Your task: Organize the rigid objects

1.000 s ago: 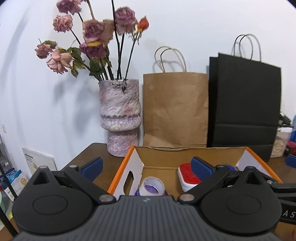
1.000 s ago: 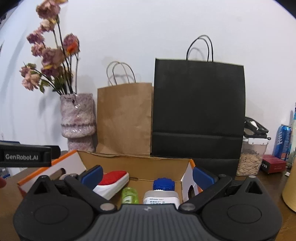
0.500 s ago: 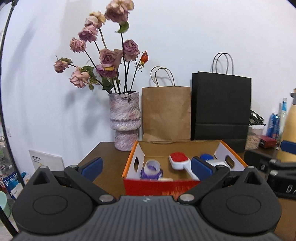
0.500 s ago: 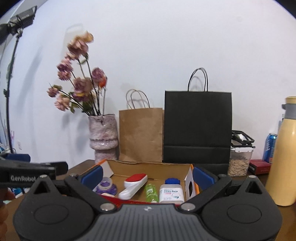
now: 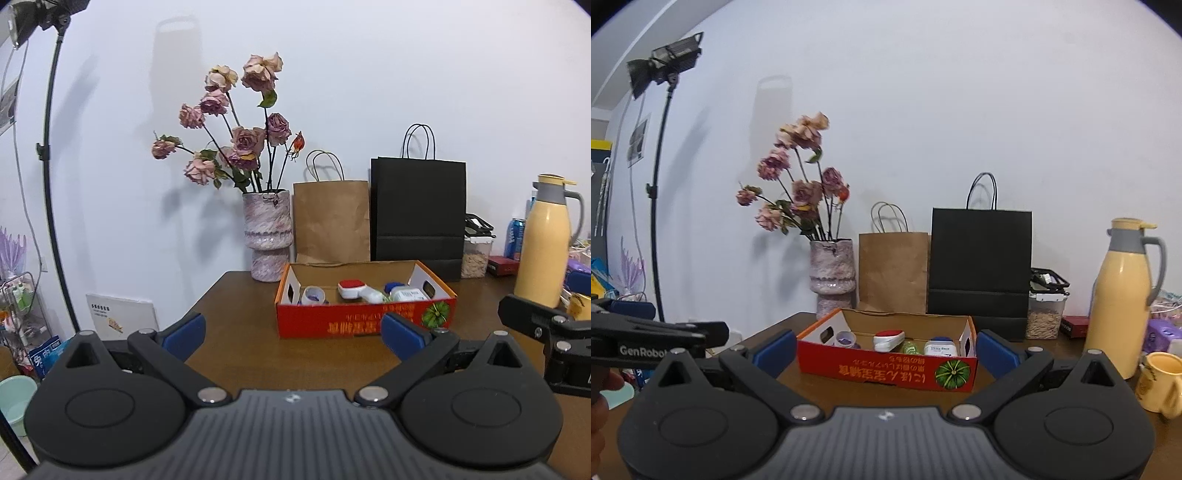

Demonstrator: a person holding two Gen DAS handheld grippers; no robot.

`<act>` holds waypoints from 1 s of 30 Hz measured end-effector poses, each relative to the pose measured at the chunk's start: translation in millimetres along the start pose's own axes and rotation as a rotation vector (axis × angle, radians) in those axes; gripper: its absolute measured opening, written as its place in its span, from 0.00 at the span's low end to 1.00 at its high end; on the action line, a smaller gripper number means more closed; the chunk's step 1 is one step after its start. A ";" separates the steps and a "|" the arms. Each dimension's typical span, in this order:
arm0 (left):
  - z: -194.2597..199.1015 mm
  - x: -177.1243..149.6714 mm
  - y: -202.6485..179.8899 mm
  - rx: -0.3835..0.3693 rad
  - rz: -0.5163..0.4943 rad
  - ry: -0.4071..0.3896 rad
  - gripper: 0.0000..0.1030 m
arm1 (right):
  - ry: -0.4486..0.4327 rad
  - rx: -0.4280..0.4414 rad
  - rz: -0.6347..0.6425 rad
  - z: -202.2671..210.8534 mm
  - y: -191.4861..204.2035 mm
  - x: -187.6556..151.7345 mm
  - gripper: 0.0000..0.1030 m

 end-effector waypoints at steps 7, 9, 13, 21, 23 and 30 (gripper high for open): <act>52.4 -22.3 1.4 -0.006 0.008 0.006 1.00 | -0.003 0.002 0.029 55.2 18.3 -12.3 1.00; 60.7 -27.7 1.2 -0.010 0.008 0.010 1.00 | 0.001 0.004 0.034 66.8 22.0 -17.4 1.00; 73.7 -35.1 2.9 -0.010 0.012 0.013 1.00 | 0.007 0.005 0.039 82.7 26.3 -25.0 1.00; 87.4 -38.2 5.3 -0.010 0.021 0.000 1.00 | 0.002 0.006 0.049 98.7 30.3 -28.7 1.00; 89.7 -38.5 5.6 -0.010 0.021 -0.003 1.00 | -0.001 0.007 0.049 99.9 30.7 -28.1 1.00; 88.9 -37.7 6.9 -0.010 0.023 -0.003 1.00 | -0.004 0.008 0.051 102.2 31.7 -28.6 1.00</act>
Point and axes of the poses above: each gripper's, at about its wrist camera, not at the fingertips, and z roughly against the way its jaws point, y to its left, x to its top, the point moved 6 cm from there along -z, roughly the way its jaws point, and after that the axes turned 13 degrees about -z, right-handed, at the moved point
